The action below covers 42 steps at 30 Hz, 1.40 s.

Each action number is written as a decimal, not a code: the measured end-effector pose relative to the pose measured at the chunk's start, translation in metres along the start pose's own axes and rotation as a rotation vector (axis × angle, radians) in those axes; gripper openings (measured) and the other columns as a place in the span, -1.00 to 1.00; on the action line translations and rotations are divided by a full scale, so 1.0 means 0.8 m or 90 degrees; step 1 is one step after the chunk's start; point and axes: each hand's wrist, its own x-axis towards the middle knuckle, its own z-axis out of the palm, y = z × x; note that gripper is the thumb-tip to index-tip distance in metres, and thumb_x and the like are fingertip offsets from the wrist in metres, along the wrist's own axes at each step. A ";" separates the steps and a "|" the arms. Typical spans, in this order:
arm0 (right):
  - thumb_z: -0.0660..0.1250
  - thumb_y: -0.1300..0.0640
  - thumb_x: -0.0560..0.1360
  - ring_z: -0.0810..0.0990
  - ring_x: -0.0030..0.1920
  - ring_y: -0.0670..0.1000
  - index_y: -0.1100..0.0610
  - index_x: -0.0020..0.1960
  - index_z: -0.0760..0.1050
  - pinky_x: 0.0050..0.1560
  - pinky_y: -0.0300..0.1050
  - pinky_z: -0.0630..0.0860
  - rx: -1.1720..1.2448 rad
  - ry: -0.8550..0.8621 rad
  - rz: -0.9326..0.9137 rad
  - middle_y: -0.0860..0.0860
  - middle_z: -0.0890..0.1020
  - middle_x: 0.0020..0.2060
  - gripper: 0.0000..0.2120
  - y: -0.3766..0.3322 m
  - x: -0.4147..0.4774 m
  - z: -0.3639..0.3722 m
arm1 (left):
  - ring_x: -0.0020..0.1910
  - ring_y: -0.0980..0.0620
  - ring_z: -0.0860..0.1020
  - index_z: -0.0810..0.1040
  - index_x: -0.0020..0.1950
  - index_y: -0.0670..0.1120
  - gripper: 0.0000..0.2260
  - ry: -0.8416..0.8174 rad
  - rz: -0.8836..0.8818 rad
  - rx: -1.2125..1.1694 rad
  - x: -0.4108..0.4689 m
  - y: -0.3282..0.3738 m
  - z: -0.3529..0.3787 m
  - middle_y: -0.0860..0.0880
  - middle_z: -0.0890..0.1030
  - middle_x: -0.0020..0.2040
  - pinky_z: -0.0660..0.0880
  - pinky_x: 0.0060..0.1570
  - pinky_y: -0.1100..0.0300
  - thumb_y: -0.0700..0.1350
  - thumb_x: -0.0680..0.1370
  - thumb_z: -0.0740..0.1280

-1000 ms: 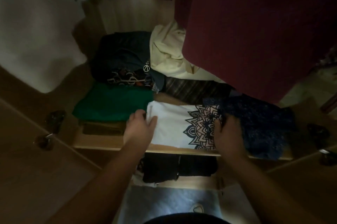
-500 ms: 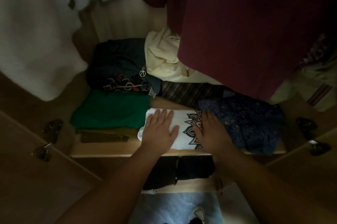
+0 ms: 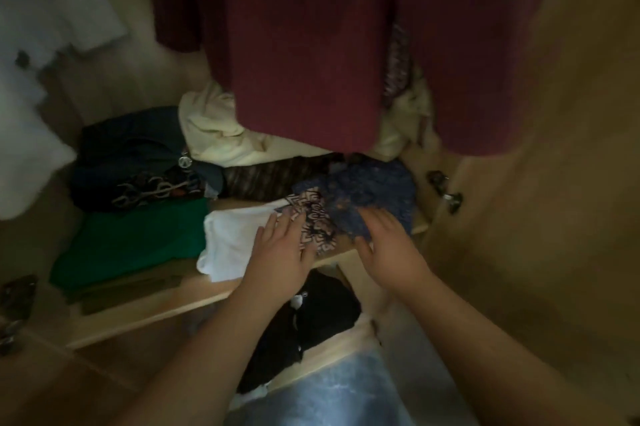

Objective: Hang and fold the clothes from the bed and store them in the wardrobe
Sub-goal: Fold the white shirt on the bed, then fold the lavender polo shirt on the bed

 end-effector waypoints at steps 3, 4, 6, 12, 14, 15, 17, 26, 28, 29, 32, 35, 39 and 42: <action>0.22 0.04 0.58 0.28 0.48 0.18 0.20 0.53 0.26 0.51 0.05 0.19 -0.065 0.037 0.048 0.16 0.38 0.45 -0.44 0.033 -0.096 -0.042 | 0.59 -0.13 0.04 0.08 0.62 0.02 -0.41 -0.034 0.097 0.034 -0.041 0.080 0.029 -0.10 0.11 0.62 0.03 0.54 -0.10 0.15 0.63 0.13; 0.22 0.03 0.57 0.31 0.46 0.19 0.20 0.51 0.27 0.50 0.04 0.20 -0.093 0.045 0.074 0.16 0.41 0.42 -0.45 0.045 -0.132 -0.055 | 0.59 -0.14 0.03 0.07 0.62 0.02 -0.41 -0.051 0.124 0.042 -0.056 0.110 0.041 -0.11 0.10 0.62 0.02 0.54 -0.11 0.15 0.63 0.11; 0.20 0.00 0.55 0.31 0.45 0.19 0.17 0.50 0.29 0.48 0.04 0.23 -0.133 0.066 0.143 0.14 0.43 0.41 -0.45 0.073 -0.212 -0.078 | 0.60 -0.11 -0.01 0.03 0.62 0.04 -0.41 -0.100 0.165 0.043 -0.090 0.173 0.066 -0.10 0.05 0.63 -0.02 0.55 -0.09 0.18 0.63 0.07; 0.23 -0.05 0.54 0.16 0.55 0.14 0.06 0.56 0.21 0.52 0.07 0.15 -0.215 0.092 0.353 0.09 0.27 0.54 -0.38 0.164 -0.513 -0.141 | 0.59 -0.12 0.04 0.03 0.62 0.06 -0.40 -0.210 0.365 0.041 -0.256 0.389 0.150 -0.10 0.11 0.62 0.03 0.53 -0.08 0.23 0.61 -0.01; 0.25 -0.06 0.54 0.16 0.55 0.15 0.04 0.56 0.23 0.52 0.10 0.16 -0.214 0.123 0.425 0.08 0.26 0.54 -0.38 0.181 -0.623 -0.158 | 0.59 -0.13 0.06 0.03 0.62 0.07 -0.38 -0.243 0.455 0.052 -0.325 0.455 0.179 -0.10 0.11 0.62 0.06 0.53 -0.09 0.24 0.60 -0.01; 0.23 -0.08 0.56 0.15 0.56 0.15 0.03 0.56 0.22 0.52 0.12 0.16 -0.222 0.127 0.465 0.07 0.25 0.55 -0.39 0.185 -0.674 -0.166 | 0.60 -0.12 0.04 0.02 0.62 0.08 -0.38 -0.266 0.492 0.051 -0.359 0.486 0.191 -0.09 0.08 0.63 0.05 0.53 -0.10 0.24 0.60 0.02; 0.18 -0.11 0.59 0.11 0.57 0.17 0.03 0.57 0.19 0.51 0.16 0.13 -0.234 0.134 0.552 0.08 0.22 0.56 -0.41 0.188 -0.769 -0.179 | 0.60 -0.11 0.01 0.00 0.63 0.09 -0.39 -0.308 0.551 0.051 -0.419 0.544 0.211 -0.08 0.04 0.64 0.02 0.54 -0.11 0.23 0.61 0.05; 0.13 -0.11 0.61 0.00 0.59 0.14 0.03 0.59 0.13 0.54 0.15 0.07 -0.205 0.202 0.802 0.08 0.12 0.59 -0.41 0.197 -1.015 -0.210 | 0.60 -0.13 -0.02 -0.04 0.63 0.09 -0.41 -0.408 0.778 0.064 -0.594 0.726 0.266 -0.08 0.02 0.64 -0.03 0.54 -0.15 0.22 0.64 0.03; 0.14 -0.10 0.61 0.04 0.58 0.14 0.04 0.59 0.15 0.52 0.15 0.10 -0.190 0.216 0.829 0.08 0.13 0.59 -0.41 0.207 -1.041 -0.212 | 0.60 -0.14 -0.02 -0.04 0.63 0.08 -0.41 -0.429 0.808 0.061 -0.611 0.754 0.279 -0.08 0.02 0.64 -0.02 0.54 -0.15 0.22 0.64 0.02; 0.16 -0.09 0.61 0.07 0.58 0.15 0.05 0.58 0.17 0.52 0.14 0.12 -0.184 0.224 0.843 0.09 0.16 0.58 -0.42 0.214 -1.052 -0.214 | 0.60 -0.14 -0.02 -0.04 0.63 0.08 -0.41 -0.438 0.817 0.058 -0.616 0.769 0.288 -0.08 0.02 0.64 -0.02 0.54 -0.15 0.22 0.64 0.02; 0.18 -0.07 0.60 0.12 0.57 0.16 0.07 0.57 0.19 0.51 0.15 0.16 -0.167 0.239 0.887 0.10 0.21 0.56 -0.41 0.245 -1.082 -0.224 | 0.60 -0.14 0.00 -0.01 0.63 0.05 -0.41 -0.457 0.831 0.054 -0.629 0.816 0.320 -0.10 0.04 0.63 0.00 0.53 -0.12 0.22 0.64 0.02; 0.18 -0.07 0.59 0.12 0.56 0.15 0.05 0.57 0.18 0.51 0.11 0.16 -0.158 0.235 0.923 0.08 0.21 0.56 -0.41 0.290 -1.113 -0.235 | 0.59 -0.14 0.02 0.01 0.63 0.04 -0.41 -0.477 0.844 0.050 -0.643 0.867 0.360 -0.11 0.05 0.63 0.03 0.53 -0.11 0.22 0.64 0.04; 0.14 -0.09 0.61 0.07 0.57 0.11 0.02 0.59 0.12 0.53 0.08 0.11 -0.143 0.199 0.963 0.05 0.14 0.58 -0.41 0.367 -1.157 -0.259 | 0.59 -0.13 0.04 0.01 0.63 0.05 -0.40 -0.519 0.866 0.039 -0.661 0.953 0.416 -0.12 0.05 0.63 0.02 0.53 -0.05 0.21 0.64 0.06; 0.14 -0.09 0.62 0.06 0.58 0.12 0.05 0.58 0.13 0.53 0.08 0.10 -0.115 0.187 0.993 0.07 0.15 0.58 -0.42 0.425 -1.186 -0.280 | 0.58 -0.13 0.07 0.03 0.63 0.04 -0.41 -0.542 0.892 0.037 -0.665 1.020 0.456 -0.11 0.08 0.63 0.06 0.52 -0.04 0.19 0.65 0.07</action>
